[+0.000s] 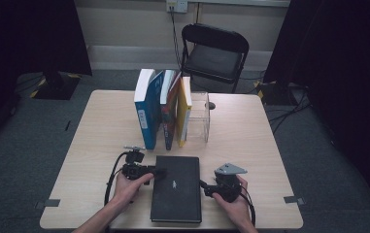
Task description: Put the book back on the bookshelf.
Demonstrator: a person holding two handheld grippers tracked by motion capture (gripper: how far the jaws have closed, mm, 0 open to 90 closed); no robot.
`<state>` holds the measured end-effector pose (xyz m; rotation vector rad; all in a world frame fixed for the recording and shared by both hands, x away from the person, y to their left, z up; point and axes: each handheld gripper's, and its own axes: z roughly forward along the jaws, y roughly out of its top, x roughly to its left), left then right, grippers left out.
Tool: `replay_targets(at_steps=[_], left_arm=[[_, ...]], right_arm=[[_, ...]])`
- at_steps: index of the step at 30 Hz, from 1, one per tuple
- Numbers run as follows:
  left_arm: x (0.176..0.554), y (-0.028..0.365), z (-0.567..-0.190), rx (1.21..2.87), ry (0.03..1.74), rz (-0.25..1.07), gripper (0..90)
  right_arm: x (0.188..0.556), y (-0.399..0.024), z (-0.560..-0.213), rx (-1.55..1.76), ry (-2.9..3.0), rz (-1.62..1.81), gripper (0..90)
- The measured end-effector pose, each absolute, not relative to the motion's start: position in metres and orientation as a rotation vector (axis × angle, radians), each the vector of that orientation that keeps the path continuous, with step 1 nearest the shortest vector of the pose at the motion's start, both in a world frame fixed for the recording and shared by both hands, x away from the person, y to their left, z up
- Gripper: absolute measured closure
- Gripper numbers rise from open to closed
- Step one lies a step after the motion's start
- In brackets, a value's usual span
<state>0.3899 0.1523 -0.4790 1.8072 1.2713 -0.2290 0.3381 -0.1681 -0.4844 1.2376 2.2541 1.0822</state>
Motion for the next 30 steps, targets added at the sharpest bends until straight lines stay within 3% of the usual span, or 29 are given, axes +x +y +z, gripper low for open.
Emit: replay_targets(at_steps=[9,15,19,22,30], left_arm=[[0.385,0.16,-0.481,1.7,1.295,-0.364,43.4],[0.381,0.164,-0.477,1.694,1.249,-0.369,45.7],[0.376,0.158,-0.474,1.692,1.172,-0.446,50.5],[0.369,0.143,-0.471,1.76,1.159,-0.393,44.5],[0.376,0.136,-0.47,1.778,1.153,-0.386,46.9]], right_arm=[[0.339,-0.168,-0.484,1.245,2.25,1.082,29.9],[0.34,-0.168,-0.484,1.249,2.251,1.085,29.7],[0.34,-0.169,-0.482,1.243,2.25,1.098,29.2],[0.34,-0.169,-0.482,1.238,2.253,1.099,28.3],[0.34,-0.17,-0.479,1.228,2.263,1.119,26.8]])
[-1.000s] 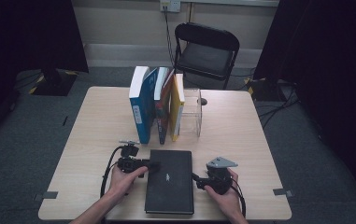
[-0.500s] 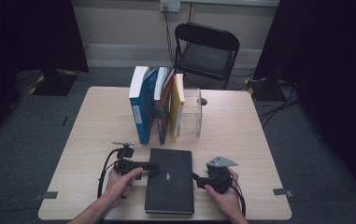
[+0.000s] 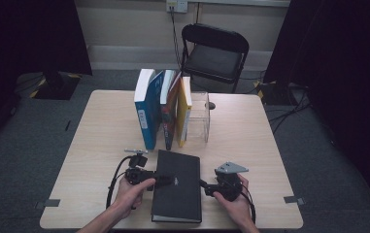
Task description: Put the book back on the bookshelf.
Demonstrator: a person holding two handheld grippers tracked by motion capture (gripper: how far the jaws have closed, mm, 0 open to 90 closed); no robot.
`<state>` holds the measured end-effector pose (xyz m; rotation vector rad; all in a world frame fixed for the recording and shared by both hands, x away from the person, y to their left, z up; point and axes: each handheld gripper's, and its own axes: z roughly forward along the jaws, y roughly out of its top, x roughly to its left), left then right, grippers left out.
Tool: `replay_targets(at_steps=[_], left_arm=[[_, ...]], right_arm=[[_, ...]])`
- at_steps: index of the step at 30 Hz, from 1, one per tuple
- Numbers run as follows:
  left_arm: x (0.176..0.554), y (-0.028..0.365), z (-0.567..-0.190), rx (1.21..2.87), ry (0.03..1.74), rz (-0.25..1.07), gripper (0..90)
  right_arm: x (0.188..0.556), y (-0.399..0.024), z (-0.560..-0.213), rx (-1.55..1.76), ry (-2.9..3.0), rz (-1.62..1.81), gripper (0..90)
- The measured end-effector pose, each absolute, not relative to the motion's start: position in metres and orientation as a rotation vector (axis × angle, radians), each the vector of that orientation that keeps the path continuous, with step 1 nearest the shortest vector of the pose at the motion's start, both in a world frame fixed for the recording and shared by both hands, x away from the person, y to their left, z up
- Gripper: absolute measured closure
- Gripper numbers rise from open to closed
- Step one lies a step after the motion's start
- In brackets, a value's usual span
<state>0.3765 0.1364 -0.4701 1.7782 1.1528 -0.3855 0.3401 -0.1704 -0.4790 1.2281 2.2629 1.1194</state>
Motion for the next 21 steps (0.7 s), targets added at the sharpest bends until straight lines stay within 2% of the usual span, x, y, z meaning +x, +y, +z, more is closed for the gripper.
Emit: replay_targets(at_steps=[4,21], left_arm=[[0.386,0.131,-0.474,1.797,1.133,-0.382,49.2],[0.394,0.107,-0.472,1.848,1.08,-0.358,47.1]], right_arm=[[0.339,-0.17,-0.477,1.219,2.264,1.125,26.8],[0.331,-0.166,-0.47,1.164,2.336,1.196,22.7]])
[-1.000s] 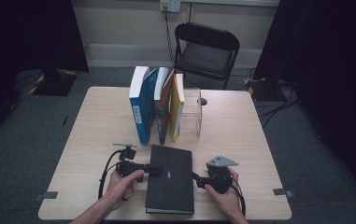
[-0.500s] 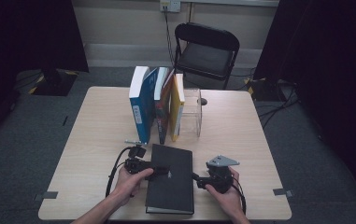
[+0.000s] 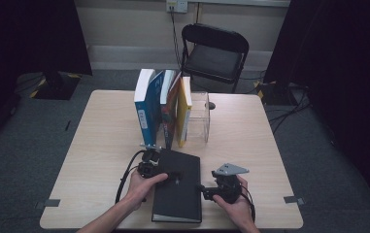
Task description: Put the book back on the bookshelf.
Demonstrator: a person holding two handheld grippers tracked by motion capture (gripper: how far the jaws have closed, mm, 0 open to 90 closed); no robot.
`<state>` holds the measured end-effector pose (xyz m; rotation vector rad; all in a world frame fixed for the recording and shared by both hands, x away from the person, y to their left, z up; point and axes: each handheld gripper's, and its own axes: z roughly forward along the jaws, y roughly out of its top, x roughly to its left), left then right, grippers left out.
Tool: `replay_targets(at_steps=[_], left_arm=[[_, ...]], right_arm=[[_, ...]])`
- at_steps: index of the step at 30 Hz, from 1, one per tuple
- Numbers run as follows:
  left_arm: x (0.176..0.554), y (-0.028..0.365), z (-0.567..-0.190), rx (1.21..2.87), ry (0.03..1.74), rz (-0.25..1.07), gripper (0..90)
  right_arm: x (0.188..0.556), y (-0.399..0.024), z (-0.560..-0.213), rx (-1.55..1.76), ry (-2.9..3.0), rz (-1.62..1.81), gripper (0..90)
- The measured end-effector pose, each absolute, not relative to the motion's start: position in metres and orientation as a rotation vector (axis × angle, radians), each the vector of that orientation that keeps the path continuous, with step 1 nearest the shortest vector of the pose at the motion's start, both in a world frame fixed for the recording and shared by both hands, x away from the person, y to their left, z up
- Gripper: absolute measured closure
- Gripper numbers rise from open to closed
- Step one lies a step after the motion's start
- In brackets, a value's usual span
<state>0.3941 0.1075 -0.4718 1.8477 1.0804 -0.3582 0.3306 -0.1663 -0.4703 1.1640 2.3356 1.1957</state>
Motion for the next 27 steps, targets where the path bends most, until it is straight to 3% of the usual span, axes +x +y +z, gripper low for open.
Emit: replay_targets(at_steps=[3,5,10,27], left_arm=[[0.395,0.107,-0.472,1.852,1.071,-0.37,45.8],[0.397,0.109,-0.473,1.827,1.061,-0.391,53.5],[0.396,0.112,-0.473,1.795,1.058,-0.41,59.0],[0.368,0.102,-0.443,1.836,0.828,-0.201,60.5]], right_arm=[[0.33,-0.167,-0.47,1.165,2.344,1.201,21.7],[0.33,-0.167,-0.47,1.167,2.352,1.21,20.6],[0.329,-0.166,-0.472,1.165,2.379,1.239,16.7],[0.333,-0.176,-0.47,1.223,2.473,1.464,8.4]])
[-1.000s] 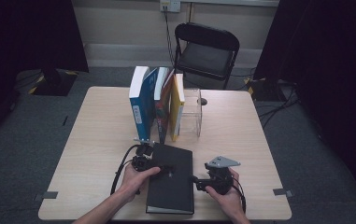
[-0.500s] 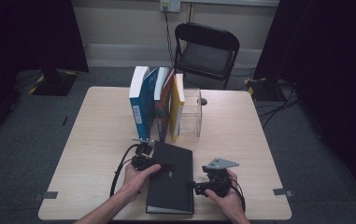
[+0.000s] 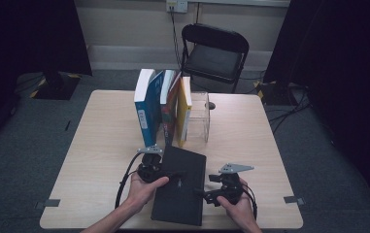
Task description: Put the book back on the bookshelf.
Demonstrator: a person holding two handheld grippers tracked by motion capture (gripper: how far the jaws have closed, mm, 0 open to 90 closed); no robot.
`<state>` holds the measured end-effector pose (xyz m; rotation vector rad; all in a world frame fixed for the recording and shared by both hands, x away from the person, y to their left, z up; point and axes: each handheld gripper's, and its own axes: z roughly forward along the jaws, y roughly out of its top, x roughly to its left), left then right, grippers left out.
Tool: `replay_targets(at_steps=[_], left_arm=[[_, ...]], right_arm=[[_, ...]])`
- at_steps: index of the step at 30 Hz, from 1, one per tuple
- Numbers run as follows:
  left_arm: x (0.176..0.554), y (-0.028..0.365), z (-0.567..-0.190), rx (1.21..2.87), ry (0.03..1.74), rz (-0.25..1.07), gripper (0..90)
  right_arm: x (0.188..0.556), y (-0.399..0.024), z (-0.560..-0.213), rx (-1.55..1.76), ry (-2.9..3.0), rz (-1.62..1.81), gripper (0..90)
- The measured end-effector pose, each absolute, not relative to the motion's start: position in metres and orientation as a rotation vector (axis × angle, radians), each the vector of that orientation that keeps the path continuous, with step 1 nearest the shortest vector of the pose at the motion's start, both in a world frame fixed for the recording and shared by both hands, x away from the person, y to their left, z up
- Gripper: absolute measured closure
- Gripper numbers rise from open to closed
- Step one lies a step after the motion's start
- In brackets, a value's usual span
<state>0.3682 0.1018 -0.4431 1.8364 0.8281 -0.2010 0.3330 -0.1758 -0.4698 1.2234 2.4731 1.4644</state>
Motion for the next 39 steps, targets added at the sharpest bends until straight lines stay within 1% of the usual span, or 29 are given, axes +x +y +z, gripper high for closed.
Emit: replay_targets(at_steps=[6,14,19,24,25,29,33,37,38,39], left_arm=[[0.356,0.1,-0.433,1.852,0.737,-0.127,60.9],[0.347,0.099,-0.424,1.873,0.655,-0.083,61.1],[0.346,0.1,-0.423,1.866,0.636,-0.076,61.8],[0.346,0.098,-0.411,1.842,0.563,-0.029,64.7],[0.345,0.098,-0.407,1.827,0.541,-0.002,65.2],[0.343,0.1,-0.402,1.813,0.516,0.029,65.0],[0.343,0.101,-0.401,1.806,0.509,0.033,64.8],[0.341,0.108,-0.403,1.825,0.505,0.032,60.3],[0.341,0.108,-0.403,1.825,0.505,0.032,59.6],[0.338,0.112,-0.405,1.827,0.498,0.027,59.1]], right_arm=[[0.335,-0.178,-0.472,1.207,2.516,1.583,6.6],[0.343,-0.169,-0.479,1.184,2.642,1.765,5.6],[0.341,-0.165,-0.472,1.168,2.656,1.706,4.9],[0.338,-0.164,-0.46,1.107,2.606,1.656,5.5],[0.336,-0.163,-0.452,1.061,2.555,1.621,7.1],[0.331,-0.165,-0.438,0.996,2.467,1.569,12.9],[0.326,-0.162,-0.432,0.97,2.427,1.514,13.7],[0.32,-0.16,-0.427,0.943,2.405,1.492,19.5],[0.32,-0.16,-0.427,0.943,2.405,1.492,19.5],[0.317,-0.16,-0.425,0.929,2.399,1.499,23.3]])
